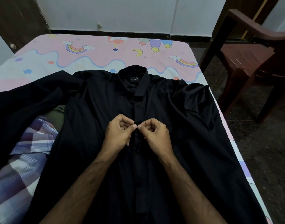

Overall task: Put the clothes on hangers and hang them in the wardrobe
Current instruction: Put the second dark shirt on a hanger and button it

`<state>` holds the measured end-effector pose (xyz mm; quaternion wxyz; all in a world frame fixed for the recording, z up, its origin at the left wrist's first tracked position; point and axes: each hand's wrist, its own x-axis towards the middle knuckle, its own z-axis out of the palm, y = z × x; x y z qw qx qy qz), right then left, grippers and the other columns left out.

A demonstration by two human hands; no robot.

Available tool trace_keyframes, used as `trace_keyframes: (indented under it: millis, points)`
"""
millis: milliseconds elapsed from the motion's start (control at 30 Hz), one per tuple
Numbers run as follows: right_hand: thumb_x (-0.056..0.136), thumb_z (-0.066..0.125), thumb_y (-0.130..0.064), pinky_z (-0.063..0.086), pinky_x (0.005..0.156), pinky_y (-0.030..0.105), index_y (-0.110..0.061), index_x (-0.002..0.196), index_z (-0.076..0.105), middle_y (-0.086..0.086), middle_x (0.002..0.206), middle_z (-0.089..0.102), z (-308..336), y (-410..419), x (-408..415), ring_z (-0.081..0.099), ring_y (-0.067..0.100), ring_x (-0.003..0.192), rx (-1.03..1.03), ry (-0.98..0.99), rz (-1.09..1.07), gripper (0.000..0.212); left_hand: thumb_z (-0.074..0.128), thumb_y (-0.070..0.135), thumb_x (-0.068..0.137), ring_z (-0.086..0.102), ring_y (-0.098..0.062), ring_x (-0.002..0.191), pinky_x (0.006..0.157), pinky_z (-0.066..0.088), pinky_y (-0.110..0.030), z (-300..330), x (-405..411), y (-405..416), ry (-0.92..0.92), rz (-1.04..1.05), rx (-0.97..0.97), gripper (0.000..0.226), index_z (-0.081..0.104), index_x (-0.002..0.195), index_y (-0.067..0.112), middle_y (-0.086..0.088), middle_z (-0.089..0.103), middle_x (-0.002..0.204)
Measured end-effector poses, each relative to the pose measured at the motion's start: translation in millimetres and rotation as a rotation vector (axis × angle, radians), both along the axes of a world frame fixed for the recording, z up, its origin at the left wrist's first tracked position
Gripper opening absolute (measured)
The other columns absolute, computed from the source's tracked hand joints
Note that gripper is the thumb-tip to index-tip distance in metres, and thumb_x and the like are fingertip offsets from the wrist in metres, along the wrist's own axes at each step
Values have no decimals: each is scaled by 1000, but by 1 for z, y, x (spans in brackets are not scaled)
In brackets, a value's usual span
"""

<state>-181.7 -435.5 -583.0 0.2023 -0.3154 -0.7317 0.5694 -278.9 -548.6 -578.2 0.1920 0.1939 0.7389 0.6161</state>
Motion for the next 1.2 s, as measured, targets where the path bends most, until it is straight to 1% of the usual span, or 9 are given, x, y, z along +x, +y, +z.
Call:
trace_keyframes:
  millis: [267, 400, 533, 633, 767, 900, 1000, 1100, 1200]
  points:
    - [91, 71, -28, 58, 68, 39, -32, 86, 69, -5, 75, 67, 0, -1, 2, 65, 17, 70, 84, 18, 44, 6, 70, 1, 90, 50, -11, 46, 38, 45, -26, 1, -3, 2, -99, 3, 33, 25, 51, 103, 11, -6, 64, 79]
    - [92, 68, -23, 53, 63, 29, -32, 89, 67, -6, 76, 66, -3, -3, 3, 59, 5, 65, 153, -4, 40, 10, 73, 22, 91, 58, -20, 45, 41, 49, -30, -4, 6, 2, 154, 0, -112, 25, 54, 107, 21, 0, 70, 71]
    - [93, 68, -22, 54, 66, 25, -31, 98, 65, -6, 82, 67, -4, -2, 5, 64, 8, 73, 129, -10, 49, 11, 70, 18, 93, 59, -4, 54, 52, 45, -13, -14, 16, 2, 320, 49, -142, 19, 57, 106, 18, 1, 66, 71]
    - [92, 69, -16, 51, 75, 19, -23, 112, 62, -5, 94, 65, 2, -4, 12, 62, 4, 80, 131, -34, 111, 22, 61, 9, 97, 60, -2, 71, 65, 45, -12, -15, 17, -2, 371, -51, -221, 21, 55, 118, 11, 5, 62, 84]
    - [90, 74, -21, 49, 102, 35, -17, 137, 50, -1, 130, 45, 26, -25, 27, 54, 13, 114, 296, -219, 263, 53, 48, 5, 101, 57, -9, 105, 80, 42, -8, 22, 22, -31, 279, -304, -405, 39, 47, 139, 14, -2, 59, 118]
    - [90, 71, -30, 41, 108, 46, -22, 143, 46, 1, 141, 39, 59, -66, 47, 44, 26, 129, 555, -274, 311, 58, 57, 8, 96, 56, -5, 109, 98, 43, -16, 73, 60, -118, 553, -390, -373, 32, 58, 128, 13, -1, 60, 122]
    - [90, 70, -26, 42, 108, 47, -26, 131, 56, -5, 133, 44, 82, -113, 54, 46, 22, 126, 599, -152, 460, 43, 55, 16, 95, 57, -7, 108, 98, 41, -21, 93, 89, -219, 726, -250, -376, 21, 65, 113, 19, 8, 61, 111]
    - [85, 69, -23, 44, 105, 41, -27, 113, 64, -7, 118, 50, 102, -170, 55, 52, 20, 115, 634, 3, 693, 29, 53, 21, 92, 58, -11, 100, 90, 47, -32, 97, 112, -327, 714, 36, -422, 20, 66, 107, 22, 9, 60, 105]
    - [80, 61, -24, 46, 96, 38, -24, 102, 66, -5, 105, 55, 118, -236, 57, 55, 20, 104, 706, 77, 912, 23, 46, 41, 86, 58, -16, 105, 92, 48, -44, 84, 141, -424, 558, 227, -659, 35, 63, 112, 26, 8, 58, 110]
